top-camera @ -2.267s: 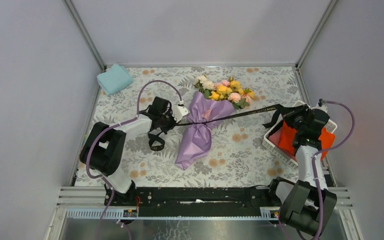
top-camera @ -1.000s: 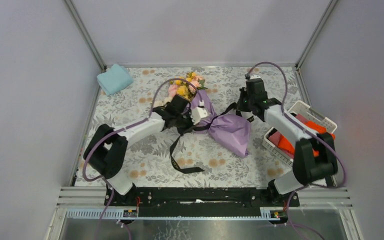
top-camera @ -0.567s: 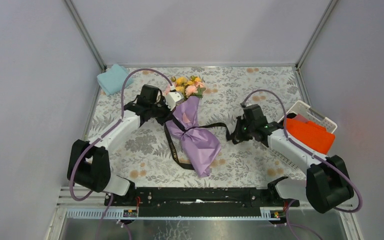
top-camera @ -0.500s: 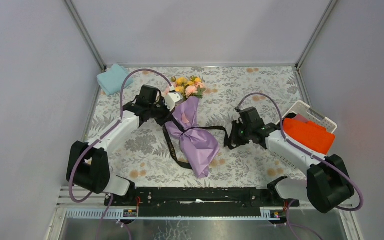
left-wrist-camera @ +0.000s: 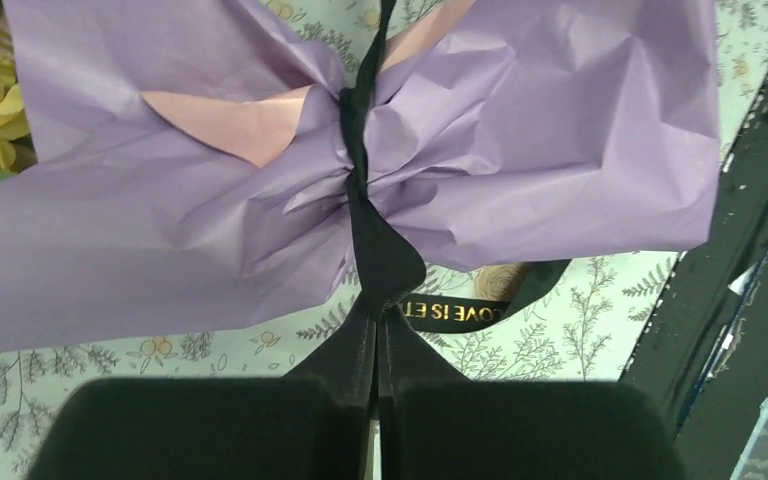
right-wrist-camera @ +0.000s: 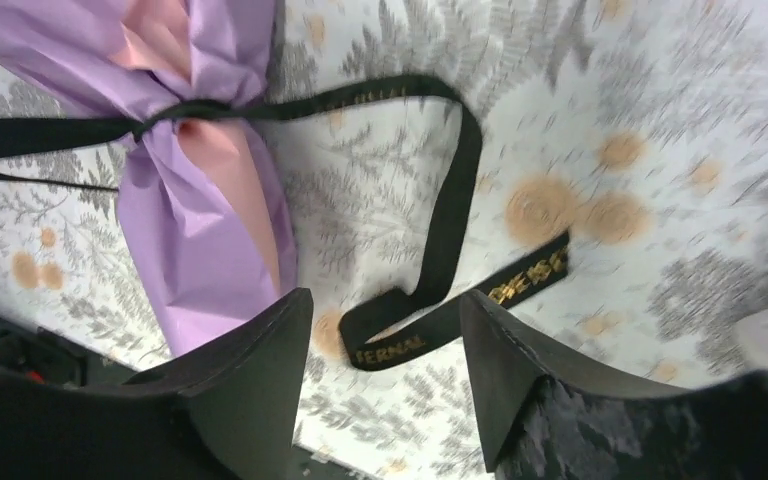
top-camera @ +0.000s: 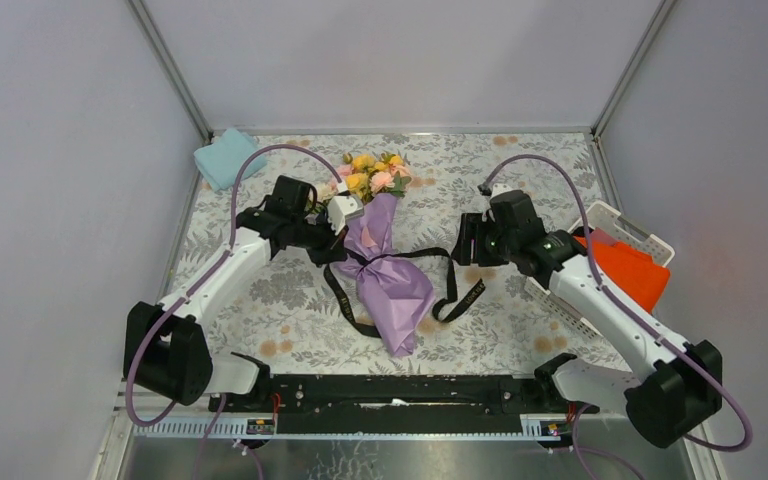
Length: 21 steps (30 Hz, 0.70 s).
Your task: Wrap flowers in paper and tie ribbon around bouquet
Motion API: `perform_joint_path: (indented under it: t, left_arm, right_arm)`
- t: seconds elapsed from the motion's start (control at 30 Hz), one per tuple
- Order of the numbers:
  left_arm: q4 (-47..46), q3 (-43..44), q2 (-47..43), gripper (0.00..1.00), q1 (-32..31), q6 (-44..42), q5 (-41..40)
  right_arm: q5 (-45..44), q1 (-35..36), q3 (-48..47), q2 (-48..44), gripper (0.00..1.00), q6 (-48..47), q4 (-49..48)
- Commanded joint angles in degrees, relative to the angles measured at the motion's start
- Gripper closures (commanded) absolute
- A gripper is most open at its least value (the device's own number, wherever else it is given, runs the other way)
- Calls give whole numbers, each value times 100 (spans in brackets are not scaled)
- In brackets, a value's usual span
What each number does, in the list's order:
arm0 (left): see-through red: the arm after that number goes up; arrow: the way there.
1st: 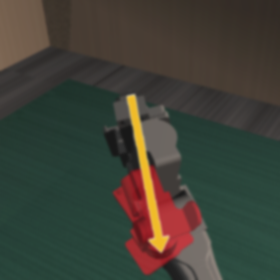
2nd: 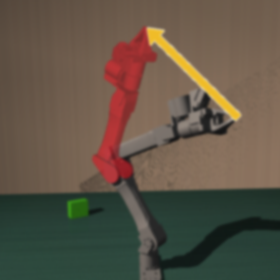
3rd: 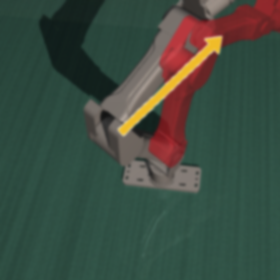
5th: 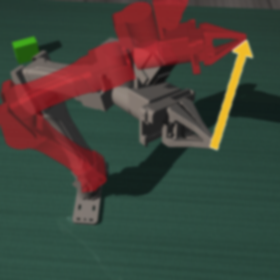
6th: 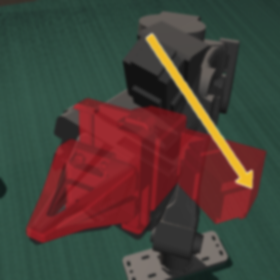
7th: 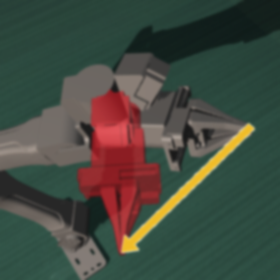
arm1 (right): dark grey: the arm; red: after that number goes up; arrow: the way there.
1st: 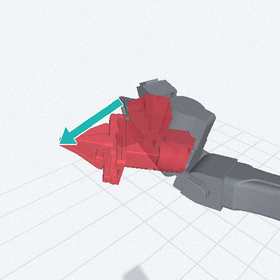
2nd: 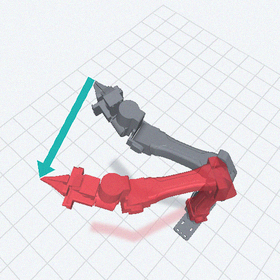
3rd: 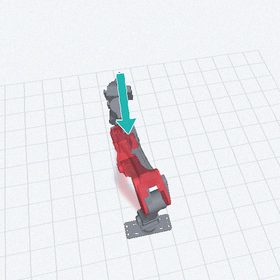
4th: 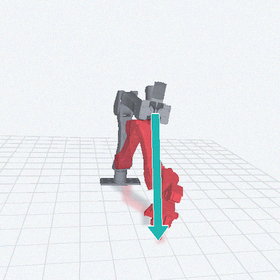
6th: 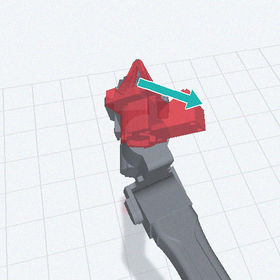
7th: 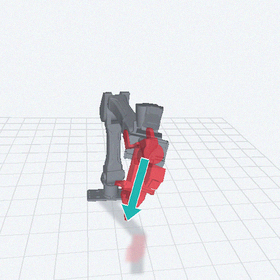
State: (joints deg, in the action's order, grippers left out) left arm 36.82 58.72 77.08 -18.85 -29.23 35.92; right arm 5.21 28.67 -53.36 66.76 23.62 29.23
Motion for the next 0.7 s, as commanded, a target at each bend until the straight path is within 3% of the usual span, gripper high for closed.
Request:
perform_joint_path:
  t: [0.0, 0.1, 0.17, 0.27, 0.43, 0.53, 0.67]
  left_arm:
    - [229, 246, -165, 100, 22, -181, 502]
    - [229, 209, -151, 100, 22, -285, 499]
    - [237, 177, -162, 100, 24, -311, 562]
    - [238, 153, -179, 100, 24, -319, 692]
    - [238, 41, -246, 100, 30, -373, 754]
    - [237, -20, -275, 100, 31, -382, 763]
    - [238, -84, -337, 100, 35, -450, 785]
  right_arm:
    - [-14, 121, 7, -815, 36, -1342, -1446]
    - [1896, 279, 1102, -908, 34, -2172, -4466]
    - [2911, 391, 1625, -479, 32, -2661, -6251]
    - [3823, 491, 1717, 614, 32, -2468, -8241]
    - [4134, 1165, 1346, 2363, 32, -2881, -10089]
    - [4139, 1325, 1093, 3343, 33, -2513, -11213]
    - [3854, 1482, 852, 3958, 42, -2581, -11428]
